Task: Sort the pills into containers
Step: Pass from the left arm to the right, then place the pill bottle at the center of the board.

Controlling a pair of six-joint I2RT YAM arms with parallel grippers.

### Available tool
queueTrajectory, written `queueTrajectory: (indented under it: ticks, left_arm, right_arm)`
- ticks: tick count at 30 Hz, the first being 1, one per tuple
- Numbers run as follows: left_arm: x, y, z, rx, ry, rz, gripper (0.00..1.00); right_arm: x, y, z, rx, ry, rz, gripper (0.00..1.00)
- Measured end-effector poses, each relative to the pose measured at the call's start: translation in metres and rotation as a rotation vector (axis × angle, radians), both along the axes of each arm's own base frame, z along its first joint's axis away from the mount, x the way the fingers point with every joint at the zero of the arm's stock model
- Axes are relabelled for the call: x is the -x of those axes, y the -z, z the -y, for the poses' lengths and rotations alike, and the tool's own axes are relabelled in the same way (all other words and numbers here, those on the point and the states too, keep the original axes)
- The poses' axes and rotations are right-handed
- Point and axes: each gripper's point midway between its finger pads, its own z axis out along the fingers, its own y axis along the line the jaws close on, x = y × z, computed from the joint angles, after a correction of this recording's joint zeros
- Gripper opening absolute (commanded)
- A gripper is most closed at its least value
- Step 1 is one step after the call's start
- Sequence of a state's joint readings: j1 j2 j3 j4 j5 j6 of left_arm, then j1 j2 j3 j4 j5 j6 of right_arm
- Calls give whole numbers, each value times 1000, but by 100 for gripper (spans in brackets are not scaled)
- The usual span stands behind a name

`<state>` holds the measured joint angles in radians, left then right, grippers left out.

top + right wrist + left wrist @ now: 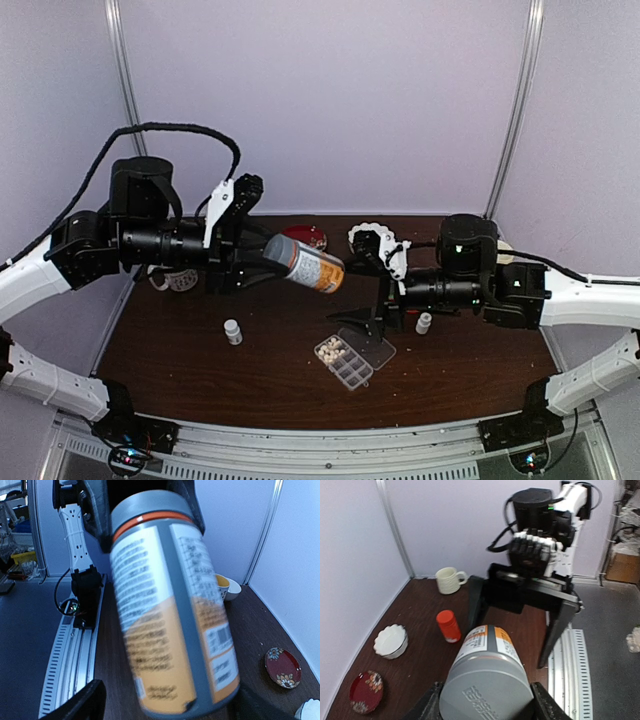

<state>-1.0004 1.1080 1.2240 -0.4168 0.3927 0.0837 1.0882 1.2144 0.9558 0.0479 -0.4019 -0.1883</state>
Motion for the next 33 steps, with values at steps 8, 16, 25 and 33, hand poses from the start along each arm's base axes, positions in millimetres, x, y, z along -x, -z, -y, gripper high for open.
queueTrajectory:
  ticks: [8, 16, 25, 33]
  left_arm:
    - [-68, 37, -28, -153, -393, -46, 0]
    - [-144, 121, -45, -397, -679, -192, 0]
    - [-219, 201, -74, -590, -924, -356, 0]
    - [-260, 233, -95, -648, -1048, -443, 0]
  right_arm:
    - [-19, 13, 26, 10, 168, 19, 100]
    - [-56, 7, 46, -42, 441, -80, 100]
    - [-69, 4, 55, -23, 533, -85, 100]
    - [-75, 12, 62, 15, 578, -70, 100]
